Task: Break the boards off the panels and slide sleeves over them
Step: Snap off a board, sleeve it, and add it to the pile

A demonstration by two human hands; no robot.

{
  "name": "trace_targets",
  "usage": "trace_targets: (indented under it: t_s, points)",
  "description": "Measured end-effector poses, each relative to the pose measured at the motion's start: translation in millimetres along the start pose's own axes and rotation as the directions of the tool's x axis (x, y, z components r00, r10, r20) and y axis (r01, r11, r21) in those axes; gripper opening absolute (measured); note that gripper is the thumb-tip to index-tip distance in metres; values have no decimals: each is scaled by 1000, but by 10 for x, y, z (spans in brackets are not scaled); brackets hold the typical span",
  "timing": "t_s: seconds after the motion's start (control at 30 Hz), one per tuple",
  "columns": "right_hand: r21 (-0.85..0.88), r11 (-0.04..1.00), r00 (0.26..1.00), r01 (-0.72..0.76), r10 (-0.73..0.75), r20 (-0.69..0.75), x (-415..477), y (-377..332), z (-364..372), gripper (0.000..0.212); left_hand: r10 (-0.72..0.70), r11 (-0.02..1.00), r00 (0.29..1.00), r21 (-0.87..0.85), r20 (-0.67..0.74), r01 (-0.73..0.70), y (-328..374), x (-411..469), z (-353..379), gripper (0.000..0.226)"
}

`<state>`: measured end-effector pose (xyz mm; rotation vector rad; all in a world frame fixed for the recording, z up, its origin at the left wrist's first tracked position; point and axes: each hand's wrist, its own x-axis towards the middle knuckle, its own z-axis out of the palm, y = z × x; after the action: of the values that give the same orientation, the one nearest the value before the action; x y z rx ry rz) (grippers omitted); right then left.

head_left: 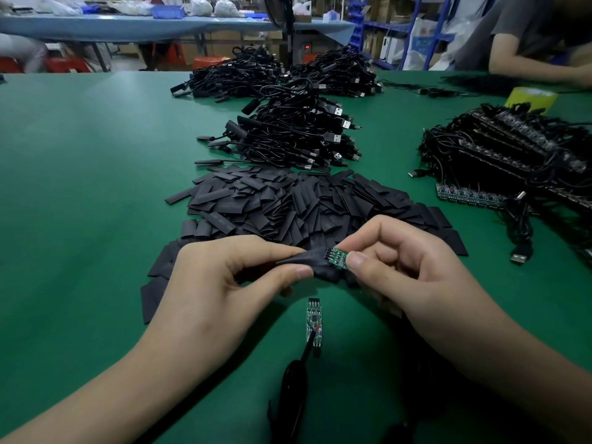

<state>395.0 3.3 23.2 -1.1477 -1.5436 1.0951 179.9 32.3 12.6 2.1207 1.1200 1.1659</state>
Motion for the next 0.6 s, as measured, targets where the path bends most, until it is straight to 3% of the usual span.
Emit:
trace_targets:
  t_s: [0.6]
  points:
    - [-43,999,1000,-18,18,-4,-14,-30,7,18,29,997,1000,75,9,-29,61,-16,-15,19]
